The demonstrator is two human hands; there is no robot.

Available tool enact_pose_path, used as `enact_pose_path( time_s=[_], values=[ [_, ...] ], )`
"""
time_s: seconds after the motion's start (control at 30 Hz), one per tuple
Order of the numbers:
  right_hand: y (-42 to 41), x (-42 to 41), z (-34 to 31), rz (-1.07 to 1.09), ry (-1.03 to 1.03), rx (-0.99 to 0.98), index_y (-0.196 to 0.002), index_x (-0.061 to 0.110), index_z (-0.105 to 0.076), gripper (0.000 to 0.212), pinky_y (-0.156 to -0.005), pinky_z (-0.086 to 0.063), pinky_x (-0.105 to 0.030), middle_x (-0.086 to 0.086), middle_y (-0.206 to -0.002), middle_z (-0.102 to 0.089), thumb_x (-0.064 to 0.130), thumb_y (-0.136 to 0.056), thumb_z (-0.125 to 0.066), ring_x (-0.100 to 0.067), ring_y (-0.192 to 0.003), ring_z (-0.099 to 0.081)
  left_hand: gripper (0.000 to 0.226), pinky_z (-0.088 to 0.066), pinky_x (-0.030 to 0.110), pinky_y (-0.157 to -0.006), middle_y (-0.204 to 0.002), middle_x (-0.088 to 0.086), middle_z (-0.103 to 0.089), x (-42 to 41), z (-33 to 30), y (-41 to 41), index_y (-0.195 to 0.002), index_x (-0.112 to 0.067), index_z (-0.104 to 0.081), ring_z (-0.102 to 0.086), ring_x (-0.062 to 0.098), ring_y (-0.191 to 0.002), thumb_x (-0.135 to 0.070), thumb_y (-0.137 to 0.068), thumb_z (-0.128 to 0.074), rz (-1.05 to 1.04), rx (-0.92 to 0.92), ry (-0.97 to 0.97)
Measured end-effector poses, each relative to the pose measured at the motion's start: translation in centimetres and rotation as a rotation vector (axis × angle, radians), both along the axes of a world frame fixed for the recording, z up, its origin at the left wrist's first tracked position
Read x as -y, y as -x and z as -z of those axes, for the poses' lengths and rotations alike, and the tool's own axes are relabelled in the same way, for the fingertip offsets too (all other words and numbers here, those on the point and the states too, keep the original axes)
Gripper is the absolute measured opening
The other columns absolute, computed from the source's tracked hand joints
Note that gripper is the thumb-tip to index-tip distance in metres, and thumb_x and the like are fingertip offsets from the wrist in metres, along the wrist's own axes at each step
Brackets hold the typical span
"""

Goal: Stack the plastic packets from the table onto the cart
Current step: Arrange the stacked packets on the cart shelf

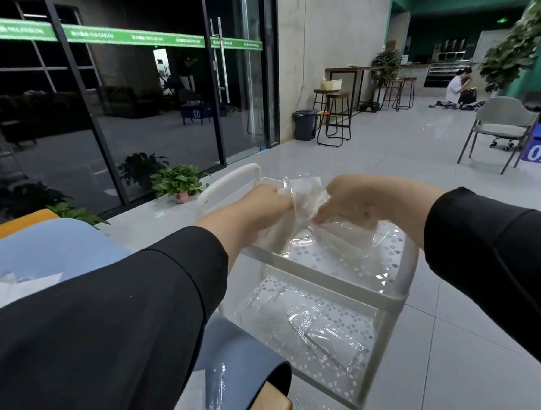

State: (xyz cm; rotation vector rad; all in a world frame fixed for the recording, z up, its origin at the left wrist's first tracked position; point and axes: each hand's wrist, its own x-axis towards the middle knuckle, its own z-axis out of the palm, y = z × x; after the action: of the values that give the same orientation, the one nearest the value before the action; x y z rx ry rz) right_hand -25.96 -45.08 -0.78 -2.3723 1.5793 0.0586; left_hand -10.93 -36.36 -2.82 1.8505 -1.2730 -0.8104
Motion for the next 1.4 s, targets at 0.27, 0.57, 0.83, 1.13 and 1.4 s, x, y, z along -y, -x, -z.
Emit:
enact_pose_path(
  time_s=[0.27,0.57,0.83,1.13,1.4],
  values=[
    [0.7,-0.6,-1.4,0.114,-0.198,0.56,-0.094,0.013,-0.074,0.056,-0.067,-0.04,-0.041,-0.018,-0.088,-0.071,0.041,-0.047,-0.085,-0.026,-0.074,-0.054,0.105,-0.015,0.05,-0.124,-0.169,-0.006,-0.017,-1.6,-2.0,0.5,-0.16,-0.033,-0.023,-0.013,0.021,-0.156,-0.089,-0.075,-0.051,0.059,-0.469,-0.005],
    [-1.4,-6.7,-6.0,-0.032,-0.356,0.833,-0.097,0.005,-0.064,0.01,-0.066,-0.051,-0.033,-0.013,-0.082,-0.064,0.01,-0.091,-0.07,-0.022,-0.067,-0.061,0.031,-0.047,0.026,-0.068,-0.096,-0.005,-0.069,-6.8,-4.8,-1.9,-0.112,-0.014,-0.071,-0.064,0.015,-0.087,-0.029,-0.087,-0.08,-0.213,-0.455,0.235],
    [-10.8,-19.4,-6.8,-0.32,-0.582,0.912,-0.107,0.003,-0.072,0.014,-0.074,-0.059,-0.035,-0.014,-0.096,-0.073,0.005,-0.095,-0.064,-0.027,-0.082,-0.069,0.032,-0.062,0.039,-0.07,-0.101,0.01,-0.078,-22.9,-5.5,-10.0,-0.112,-0.007,-0.073,-0.077,0.021,-0.077,-0.022,-0.085,-0.081,-0.455,-0.476,0.316],
    [-25.3,-41.5,-4.1,-0.675,-0.733,0.924,-0.089,0.012,-0.07,0.007,-0.065,-0.06,-0.023,-0.008,-0.086,-0.077,0.006,-0.09,-0.074,-0.015,-0.076,-0.076,0.071,-0.059,0.056,-0.088,-0.106,0.012,-0.077,-49.3,-4.2,-20.5,-0.125,-0.014,-0.066,-0.076,0.035,-0.093,-0.031,-0.061,-0.091,-0.813,-0.39,0.359],
    [-33.6,-51.8,1.0,-0.906,-0.076,0.512,-0.139,0.016,-0.053,0.056,-0.084,-0.052,-0.036,-0.001,-0.119,-0.063,0.038,-0.092,-0.072,-0.023,-0.105,-0.062,0.082,-0.044,0.039,-0.101,-0.154,0.002,-0.038,-61.6,0.0,-24.3,-0.157,-0.036,-0.02,-0.043,0.029,-0.137,-0.045,-0.092,-0.07,-1.128,0.487,-0.082]
  ],
)
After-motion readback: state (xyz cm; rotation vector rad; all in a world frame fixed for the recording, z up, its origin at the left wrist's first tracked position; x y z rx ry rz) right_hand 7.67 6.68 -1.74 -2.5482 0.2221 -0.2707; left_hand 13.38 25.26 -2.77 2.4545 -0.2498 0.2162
